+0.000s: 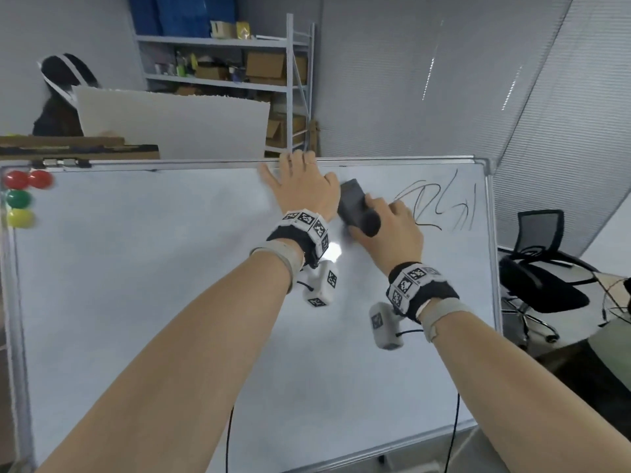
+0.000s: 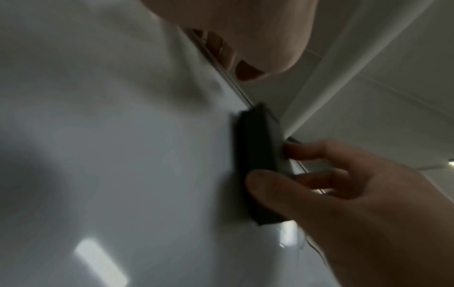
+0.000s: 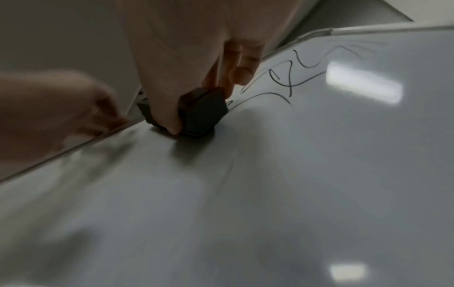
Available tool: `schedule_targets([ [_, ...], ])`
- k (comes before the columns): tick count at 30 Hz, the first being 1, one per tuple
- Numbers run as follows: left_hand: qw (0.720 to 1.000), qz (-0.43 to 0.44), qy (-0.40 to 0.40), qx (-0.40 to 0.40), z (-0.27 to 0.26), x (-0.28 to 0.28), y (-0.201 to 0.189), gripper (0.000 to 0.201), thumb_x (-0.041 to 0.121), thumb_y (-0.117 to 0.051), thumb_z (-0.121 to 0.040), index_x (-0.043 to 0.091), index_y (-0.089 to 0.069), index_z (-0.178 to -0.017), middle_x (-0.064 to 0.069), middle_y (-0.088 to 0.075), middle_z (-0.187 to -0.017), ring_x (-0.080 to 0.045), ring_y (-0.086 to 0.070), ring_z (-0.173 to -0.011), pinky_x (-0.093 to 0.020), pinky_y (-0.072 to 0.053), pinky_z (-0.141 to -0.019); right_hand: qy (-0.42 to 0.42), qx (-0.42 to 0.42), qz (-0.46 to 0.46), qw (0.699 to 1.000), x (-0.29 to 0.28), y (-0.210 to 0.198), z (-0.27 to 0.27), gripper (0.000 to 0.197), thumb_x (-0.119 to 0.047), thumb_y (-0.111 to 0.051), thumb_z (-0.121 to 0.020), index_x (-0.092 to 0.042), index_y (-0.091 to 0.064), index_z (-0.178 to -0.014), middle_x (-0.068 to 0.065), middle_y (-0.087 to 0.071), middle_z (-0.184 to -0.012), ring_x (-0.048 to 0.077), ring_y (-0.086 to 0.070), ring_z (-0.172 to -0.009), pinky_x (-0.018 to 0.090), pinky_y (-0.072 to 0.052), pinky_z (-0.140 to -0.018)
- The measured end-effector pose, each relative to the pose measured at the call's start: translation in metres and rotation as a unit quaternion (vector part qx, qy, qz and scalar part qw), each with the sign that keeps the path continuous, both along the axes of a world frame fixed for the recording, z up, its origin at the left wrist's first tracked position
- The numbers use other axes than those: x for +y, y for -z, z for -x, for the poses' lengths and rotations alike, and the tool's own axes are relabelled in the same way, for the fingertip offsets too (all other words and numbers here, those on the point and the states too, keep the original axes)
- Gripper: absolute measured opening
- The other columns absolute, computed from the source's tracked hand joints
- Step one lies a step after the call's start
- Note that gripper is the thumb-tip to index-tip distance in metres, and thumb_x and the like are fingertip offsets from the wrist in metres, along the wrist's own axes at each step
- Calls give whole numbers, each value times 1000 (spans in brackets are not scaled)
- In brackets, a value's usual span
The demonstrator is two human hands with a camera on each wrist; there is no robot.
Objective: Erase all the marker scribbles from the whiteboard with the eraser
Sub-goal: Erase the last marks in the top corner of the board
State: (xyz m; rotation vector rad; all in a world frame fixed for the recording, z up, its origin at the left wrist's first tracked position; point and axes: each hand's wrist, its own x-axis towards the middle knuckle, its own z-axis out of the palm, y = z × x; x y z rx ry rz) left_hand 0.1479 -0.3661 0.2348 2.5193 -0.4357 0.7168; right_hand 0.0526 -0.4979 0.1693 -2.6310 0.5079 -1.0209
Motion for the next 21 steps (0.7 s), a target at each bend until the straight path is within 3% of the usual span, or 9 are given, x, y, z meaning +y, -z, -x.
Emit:
schedule_targets([
  [4,997,-76,1,-25,-6,-8,3,59,40,-27,-94,26,-35,-151,-5,-36,-153,-30,-24,-146,-63,-2,-119,64,-17,-65,996,-34,15,20,54,-56,-67,-81,-38,-47,-129,-1,-50,-112,25,-52,-106,33,-43,-74],
  [7,996,-58,-19,-59,-8,-8,2,54,40,-30,-92,23,-52,-138,-10,-48,-136,-34,-37,-133,-60,-9,-119,146,-64,-120,980,-68,21,36,50,-54,-66,-83,-34,-49,-126,-2,-45,-106,29,-53,-106,34,-41,-71],
  [9,997,-30,-29,-60,-4,-15,5,54,38,-31,-89,17,-55,-133,-10,-51,-134,-33,-37,-133,-61,-7,-119,169,-79,-131,974,-78,21,38,50,-53,-67,-83,-32,-51,-125,-2,-43,-104,29,-53,-106,33,-38,-70],
  [12,999,-15,-22,-41,0,-27,6,56,39,-29,-90,15,-53,-134,-6,-53,-134,-29,-36,-137,-61,-3,-120,88,-72,-134,984,-65,24,33,53,-55,-69,-80,-34,-51,-125,-3,-48,-109,24,-54,-100,32,-42,-75],
  [14,1000,-16,-11,-16,0,-38,0,58,41,-26,-91,17,-53,-137,-5,-52,-137,-28,-35,-138,-60,-2,-120,-16,-27,-45,999,-47,29,29,58,-57,-70,-79,-35,-51,-130,-3,-49,-109,19,-51,-97,31,-45,-76],
  [16,1000,-28,-7,-7,-3,-46,-3,59,41,-24,-91,20,-51,-140,-6,-50,-140,-28,-32,-140,-60,-2,-119,-63,-7,29,998,-38,31,26,60,-58,-69,-80,-35,-52,-132,-4,-50,-106,18,-51,-98,32,-48,-74],
  [18,999,-39,-3,-18,-5,-48,0,57,40,-24,-92,26,-50,-141,-6,-50,-139,-28,-32,-139,-61,-3,-118,-38,-12,1,999,-45,30,29,59,-59,-67,-80,-36,-50,-131,-4,-50,-108,18,-50,-100,32,-47,-75],
  [21,997,-40,-16,-65,-4,-42,9,54,38,-24,-91,36,-53,-137,-7,-53,-127,-30,-38,-132,-63,-5,-117,66,-43,-93,993,-84,41,45,57,-58,-66,-81,-36,-46,-129,-4,-47,-111,20,-52,-99,35,-48,-77],
])
